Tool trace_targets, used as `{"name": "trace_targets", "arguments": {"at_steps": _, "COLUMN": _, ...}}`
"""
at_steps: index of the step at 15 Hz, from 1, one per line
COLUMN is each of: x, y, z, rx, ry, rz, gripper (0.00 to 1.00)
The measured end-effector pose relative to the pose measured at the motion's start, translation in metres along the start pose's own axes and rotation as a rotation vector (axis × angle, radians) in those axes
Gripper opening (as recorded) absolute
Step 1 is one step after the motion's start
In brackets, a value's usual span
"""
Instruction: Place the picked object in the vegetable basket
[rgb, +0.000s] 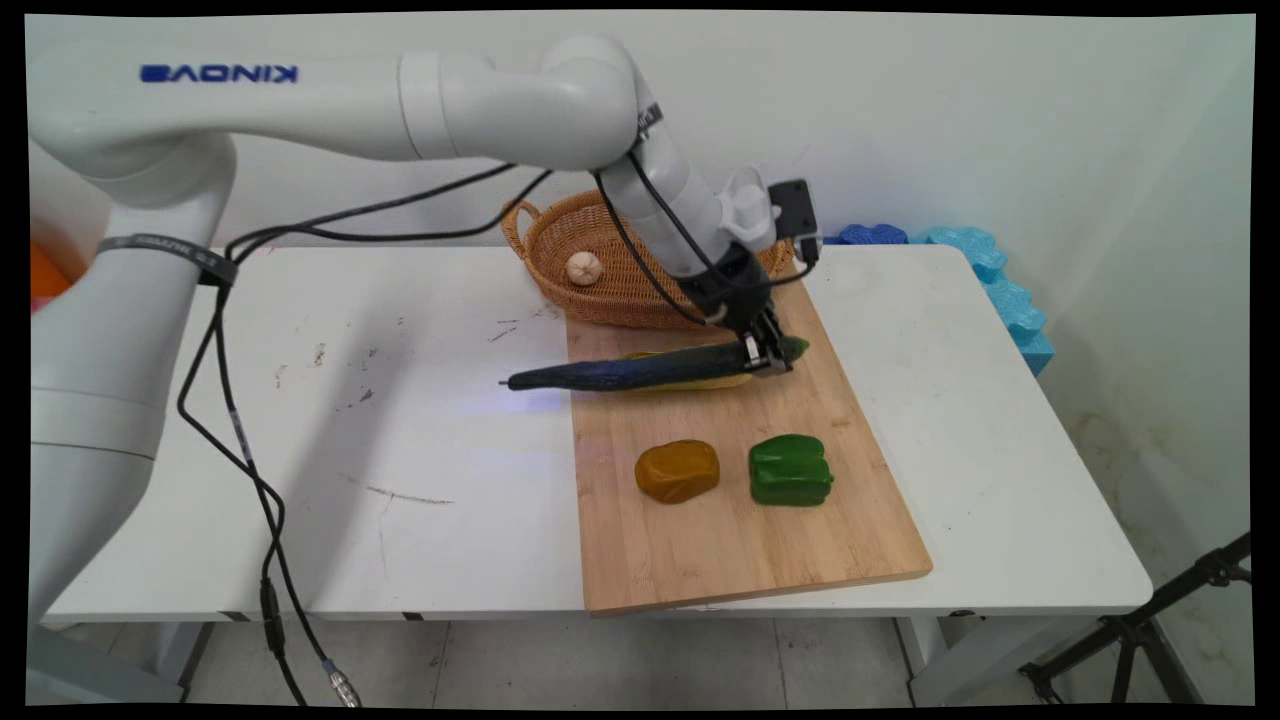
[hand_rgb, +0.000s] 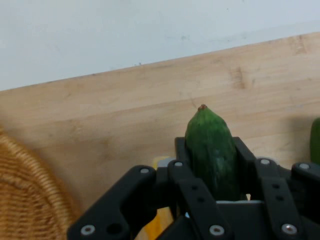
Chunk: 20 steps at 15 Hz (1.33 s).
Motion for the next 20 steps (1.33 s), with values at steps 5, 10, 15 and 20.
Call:
{"name": "trace_targets", "arguments": {"at_steps": 5, "x": 0.001, "y": -0.010, "z": -0.041, "rx": 0.034, "ry": 0.016, "rz": 0.014, "gripper": 0.00}}
{"name": "trace_targets", "arguments": {"at_steps": 10, "x": -0.008, "y": -0.029, "z": -0.080, "rx": 0.063, "ry": 0.023, "rz": 0.048, "gripper": 0.00}}
{"name": "trace_targets", "arguments": {"at_steps": 15, "x": -0.021, "y": -0.057, "z": -0.104, "rx": 0.091, "ry": 0.015, "rz": 0.094, "gripper": 0.00}}
{"name": "trace_targets", "arguments": {"at_steps": 20, "x": -0.031, "y": -0.084, "z": -0.111, "rx": 0.115, "ry": 0.001, "rz": 0.136, "gripper": 0.00}}
